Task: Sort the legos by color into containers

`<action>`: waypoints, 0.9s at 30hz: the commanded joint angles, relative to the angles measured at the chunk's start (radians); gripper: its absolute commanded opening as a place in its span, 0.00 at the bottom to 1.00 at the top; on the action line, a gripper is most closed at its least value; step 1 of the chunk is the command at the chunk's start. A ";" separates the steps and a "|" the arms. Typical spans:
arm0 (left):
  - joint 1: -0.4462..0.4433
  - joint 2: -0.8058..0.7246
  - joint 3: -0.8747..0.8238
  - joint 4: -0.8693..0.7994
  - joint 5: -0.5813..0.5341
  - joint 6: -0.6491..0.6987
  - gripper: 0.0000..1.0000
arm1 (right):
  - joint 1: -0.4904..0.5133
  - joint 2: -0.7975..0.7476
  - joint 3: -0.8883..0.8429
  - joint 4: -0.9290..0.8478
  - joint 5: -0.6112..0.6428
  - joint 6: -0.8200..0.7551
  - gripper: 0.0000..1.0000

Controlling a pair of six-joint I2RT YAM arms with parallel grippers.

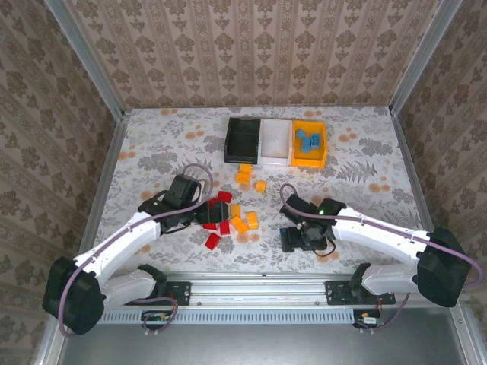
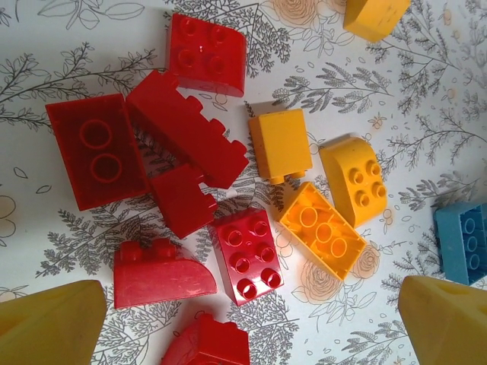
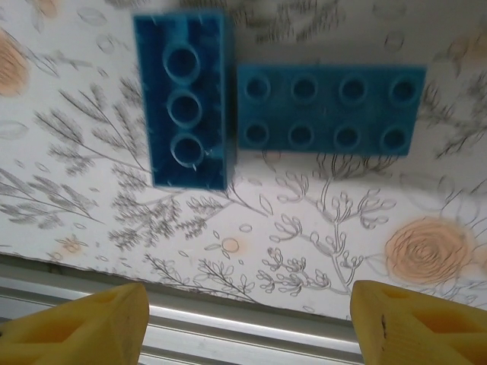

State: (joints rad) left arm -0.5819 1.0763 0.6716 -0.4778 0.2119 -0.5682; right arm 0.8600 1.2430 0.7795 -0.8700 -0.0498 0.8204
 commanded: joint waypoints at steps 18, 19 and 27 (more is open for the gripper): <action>-0.009 -0.076 -0.052 -0.038 -0.004 -0.002 1.00 | 0.037 0.240 0.042 0.161 0.038 0.036 0.71; -0.009 -0.078 -0.055 -0.042 -0.006 -0.001 1.00 | 0.037 0.250 0.059 0.158 0.046 0.030 0.70; -0.009 -0.079 -0.065 -0.041 -0.008 -0.002 1.00 | 0.037 0.347 0.170 0.101 0.115 -0.021 0.63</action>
State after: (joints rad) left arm -0.5831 1.0103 0.6117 -0.4973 0.2089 -0.5686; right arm 0.8913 1.5543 0.9176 -0.7162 0.0124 0.8299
